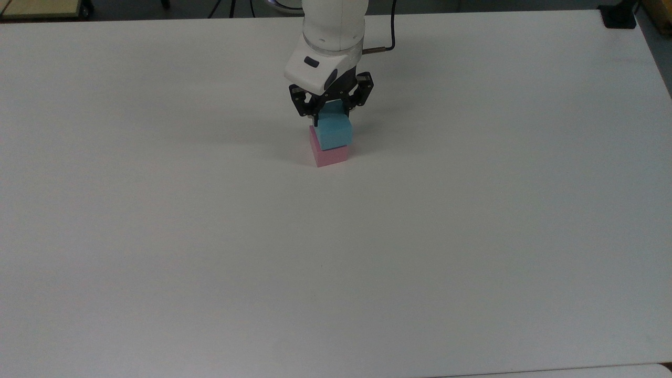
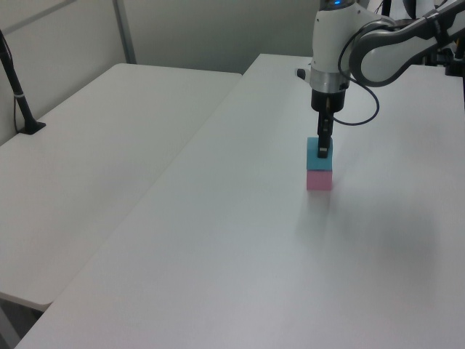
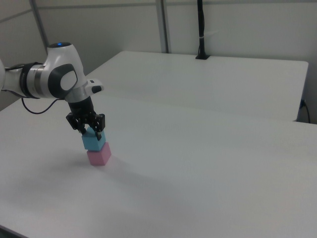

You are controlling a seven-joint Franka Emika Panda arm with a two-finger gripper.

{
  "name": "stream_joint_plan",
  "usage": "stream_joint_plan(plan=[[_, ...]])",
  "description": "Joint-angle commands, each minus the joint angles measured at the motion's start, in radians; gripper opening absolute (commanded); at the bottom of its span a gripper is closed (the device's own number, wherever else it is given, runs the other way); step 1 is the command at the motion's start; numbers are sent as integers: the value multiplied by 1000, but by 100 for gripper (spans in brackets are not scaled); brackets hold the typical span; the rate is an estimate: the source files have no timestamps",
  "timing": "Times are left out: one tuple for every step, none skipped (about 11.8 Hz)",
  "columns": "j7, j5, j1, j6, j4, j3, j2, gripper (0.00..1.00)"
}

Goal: Put blue cube on pink cube
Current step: 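Lower the blue cube onto the pink cube and open the gripper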

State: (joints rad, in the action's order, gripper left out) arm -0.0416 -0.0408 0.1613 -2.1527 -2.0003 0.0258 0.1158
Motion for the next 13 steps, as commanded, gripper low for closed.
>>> stream_joint_plan(plan=[[28,-4,10,-27,-8,-7,1,41],[29,-17,10,-26,-8,-7,1,67],[41,-27,10,-23,-8,-7,1,100],[60,-30,10,-23,-5,-7,-1,100],[63,-30,9,-19,-3,-9,-4,100],[75,-30,3,0,12,-9,-11,100],[98,-30,-3,54,44,-10,-21,100],[130,-28,-8,130,90,-18,-39,100],[172,-27,-32,217,144,-21,-68,100],[196,-27,-57,299,187,-21,-93,100],[201,-19,-74,380,231,-24,-116,100],[201,-18,-91,455,253,-24,-134,100],[201,-18,-97,479,253,-27,-169,100]])
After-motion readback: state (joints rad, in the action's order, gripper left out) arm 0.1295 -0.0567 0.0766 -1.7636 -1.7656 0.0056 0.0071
